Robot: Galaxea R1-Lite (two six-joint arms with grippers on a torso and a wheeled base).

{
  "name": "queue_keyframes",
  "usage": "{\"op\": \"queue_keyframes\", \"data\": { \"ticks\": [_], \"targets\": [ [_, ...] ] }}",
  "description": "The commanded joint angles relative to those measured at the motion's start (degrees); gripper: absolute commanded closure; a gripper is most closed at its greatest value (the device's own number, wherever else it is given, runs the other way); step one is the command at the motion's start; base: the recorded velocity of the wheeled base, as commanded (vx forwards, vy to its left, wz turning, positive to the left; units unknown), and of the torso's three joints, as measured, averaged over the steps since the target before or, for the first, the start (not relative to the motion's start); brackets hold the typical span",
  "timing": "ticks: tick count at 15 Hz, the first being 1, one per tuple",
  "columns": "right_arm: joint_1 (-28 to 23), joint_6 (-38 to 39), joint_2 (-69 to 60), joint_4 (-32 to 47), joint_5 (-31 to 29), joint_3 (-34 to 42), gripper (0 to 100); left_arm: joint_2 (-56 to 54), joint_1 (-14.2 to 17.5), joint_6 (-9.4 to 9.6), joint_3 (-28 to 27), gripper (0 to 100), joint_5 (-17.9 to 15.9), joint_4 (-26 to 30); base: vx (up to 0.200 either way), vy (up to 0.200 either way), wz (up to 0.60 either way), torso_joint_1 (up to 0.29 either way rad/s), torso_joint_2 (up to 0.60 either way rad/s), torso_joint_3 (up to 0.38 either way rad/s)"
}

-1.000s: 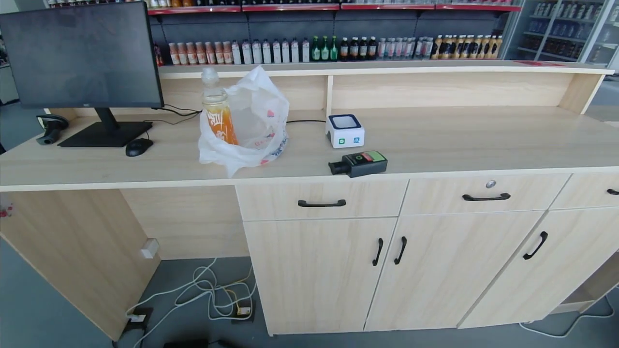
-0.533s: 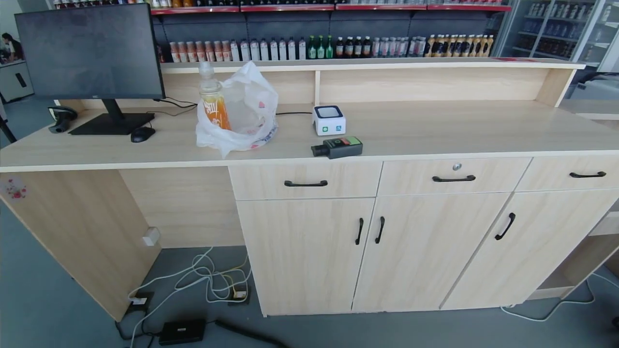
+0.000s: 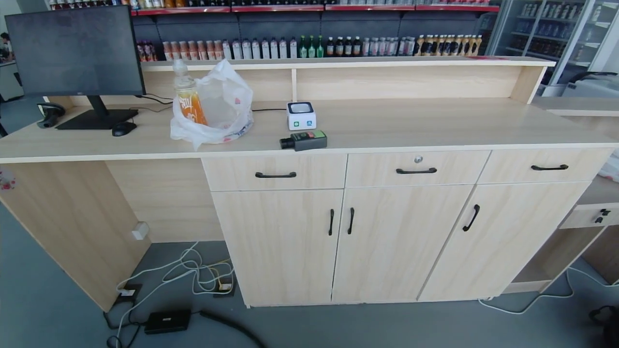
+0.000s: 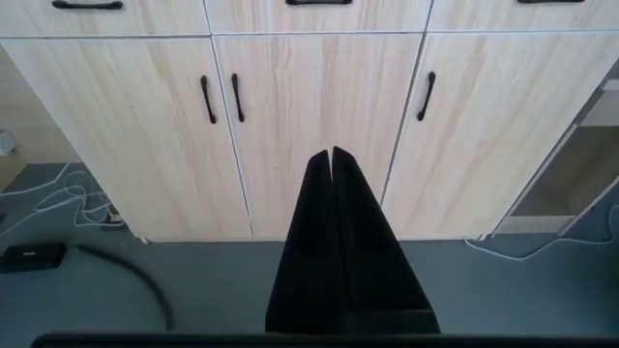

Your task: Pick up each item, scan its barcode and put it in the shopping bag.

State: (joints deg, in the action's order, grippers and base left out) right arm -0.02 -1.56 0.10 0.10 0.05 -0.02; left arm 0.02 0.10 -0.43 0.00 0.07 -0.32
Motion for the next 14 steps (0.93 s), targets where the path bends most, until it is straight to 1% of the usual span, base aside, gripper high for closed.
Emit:
{"op": "queue_keyframes", "data": {
  "ticks": [1, 3, 14],
  "targets": [
    [-0.06, -0.02, -0.1, -0.01, 0.04, 0.02, 100, 0.06, -0.01, -0.1, 0.0, 0, 0.01, -0.03, 0.0, -0.2, 0.0, -0.002, 0.01, 0.007],
    [-0.06, 0.59, -0.1, -0.01, 0.04, 0.02, 100, -0.02, -0.01, -0.1, 0.0, 0, 0.01, -0.03, 0.0, -0.2, 0.0, 0.0, 0.0, 0.005],
    [-0.06, 1.3, -0.1, -0.01, 0.04, 0.02, 100, 0.06, -0.01, 0.08, 0.0, 0, 0.01, -0.03, 0.0, 0.0, 0.0, 0.0, 0.0, 0.0]
  ]
}}
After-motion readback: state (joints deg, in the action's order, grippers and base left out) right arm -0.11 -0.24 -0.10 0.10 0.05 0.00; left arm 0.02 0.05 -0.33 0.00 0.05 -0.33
